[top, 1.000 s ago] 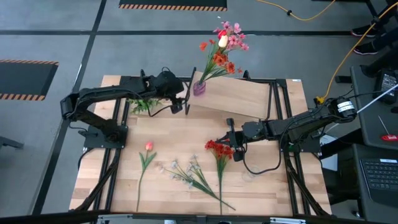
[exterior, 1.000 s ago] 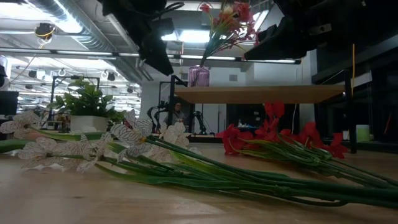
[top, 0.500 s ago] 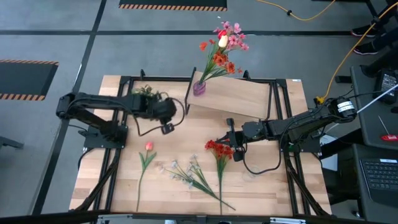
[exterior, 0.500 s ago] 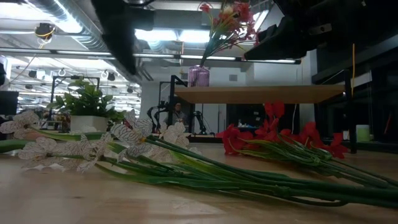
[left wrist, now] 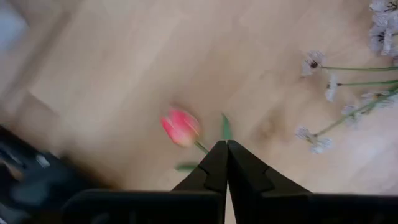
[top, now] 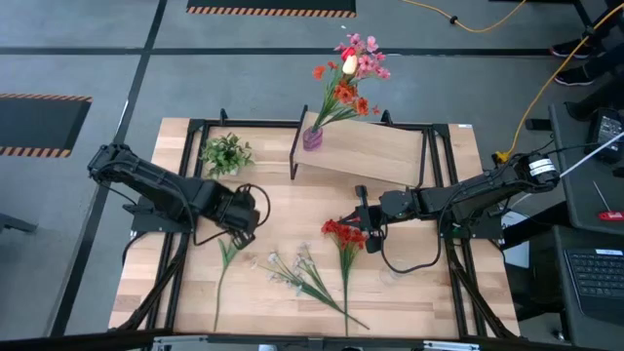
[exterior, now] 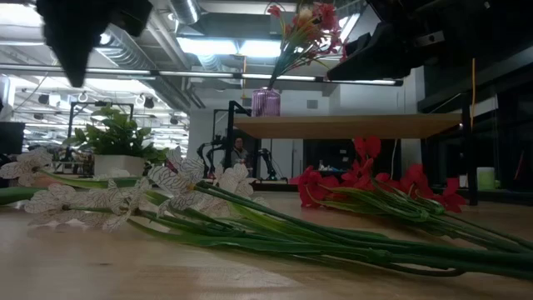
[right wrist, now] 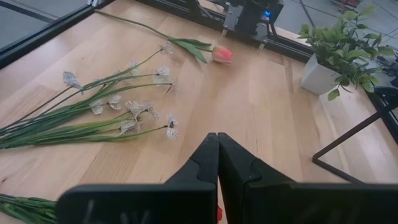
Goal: Pick and place flowers into a vace then onto a shelf
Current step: Put the pink flower into the transparent vase
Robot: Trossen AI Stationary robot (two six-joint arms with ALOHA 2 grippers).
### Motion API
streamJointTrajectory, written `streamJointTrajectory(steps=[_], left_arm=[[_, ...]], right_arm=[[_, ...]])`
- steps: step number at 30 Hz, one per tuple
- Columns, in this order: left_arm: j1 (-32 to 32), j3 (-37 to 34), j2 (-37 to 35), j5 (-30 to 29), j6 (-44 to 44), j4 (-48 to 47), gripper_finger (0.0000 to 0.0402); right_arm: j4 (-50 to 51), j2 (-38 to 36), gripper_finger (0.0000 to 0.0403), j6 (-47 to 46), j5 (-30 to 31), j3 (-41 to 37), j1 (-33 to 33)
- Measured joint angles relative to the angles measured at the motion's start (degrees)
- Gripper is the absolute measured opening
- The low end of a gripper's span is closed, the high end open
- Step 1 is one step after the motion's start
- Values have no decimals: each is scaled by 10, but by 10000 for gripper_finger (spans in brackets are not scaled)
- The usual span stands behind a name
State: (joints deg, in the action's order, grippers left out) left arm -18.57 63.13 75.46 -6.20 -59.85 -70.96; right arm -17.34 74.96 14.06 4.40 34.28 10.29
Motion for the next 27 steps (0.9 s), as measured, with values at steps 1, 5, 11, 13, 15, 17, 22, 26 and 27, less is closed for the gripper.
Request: streamJointTrajectory(steps=[1,5,11,13,15,17,22,26,27], left_arm=[[-13,0,0,0,-28,0,6],[-65,0,0,-6,-141,0,4],[-148,0,1,-43,-252,0,8],[-174,0,6,-66,-296,1,15],[-198,0,11,-66,-339,2,26],[-218,0,19,-47,-375,2,41],[-256,0,50,-22,-447,2,88],[-274,0,83,-5,-473,4,126],[-276,0,92,-1,-475,4,135]], right_arm=[[0,0,5,0,0,0,0],[0,0,5,0,0,0,0],[0,0,5,1,0,0,0],[0,0,5,1,0,0,0],[0,0,5,1,0,0,0],[0,0,5,1,0,0,0],[0,0,5,1,0,0,0],[0,0,5,1,0,0,0],[0,0,5,1,0,0,0]])
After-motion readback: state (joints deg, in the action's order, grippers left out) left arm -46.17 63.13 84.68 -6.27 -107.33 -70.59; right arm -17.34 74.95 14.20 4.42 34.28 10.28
